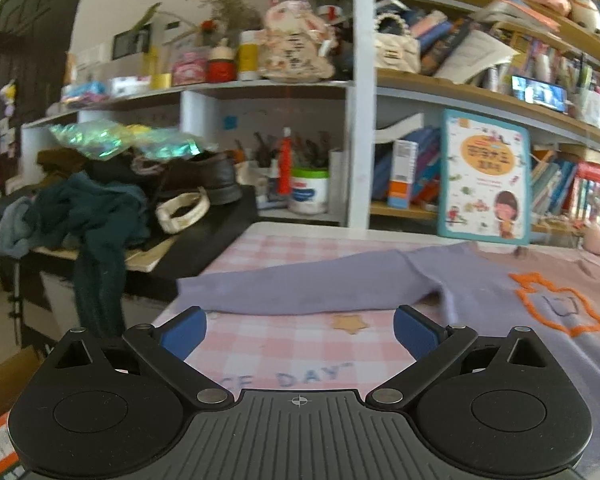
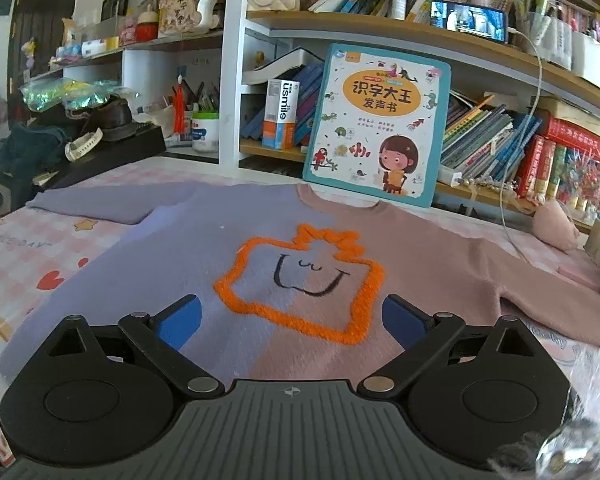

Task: Fold clothes
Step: 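Move the left gripper along the lavender sleeve to its cuff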

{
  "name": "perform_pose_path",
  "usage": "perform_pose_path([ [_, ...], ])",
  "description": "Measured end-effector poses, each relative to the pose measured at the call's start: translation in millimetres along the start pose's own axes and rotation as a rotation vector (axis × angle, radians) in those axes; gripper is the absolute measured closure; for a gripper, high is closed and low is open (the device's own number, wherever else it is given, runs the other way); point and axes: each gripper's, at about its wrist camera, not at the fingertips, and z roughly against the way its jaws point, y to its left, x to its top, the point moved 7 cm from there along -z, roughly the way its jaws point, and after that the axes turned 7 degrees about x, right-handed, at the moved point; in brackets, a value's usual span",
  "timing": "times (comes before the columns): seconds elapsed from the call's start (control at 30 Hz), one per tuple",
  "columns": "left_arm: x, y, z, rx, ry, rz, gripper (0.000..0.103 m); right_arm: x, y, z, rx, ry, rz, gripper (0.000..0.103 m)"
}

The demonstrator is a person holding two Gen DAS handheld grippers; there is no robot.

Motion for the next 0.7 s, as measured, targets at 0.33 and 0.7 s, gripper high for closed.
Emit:
perform_pose_path([
  [0.33, 1, 3, -30, 0.005, 0.019, 0.039, 0.002, 12, 7, -30, -0.019, 0.010, 0.067, 0.006],
  [0.7, 14, 14, -64, 0.039, 0.041, 0.108, 0.002, 19, -2, -59, 0.006, -0.005, 0.038, 0.006],
])
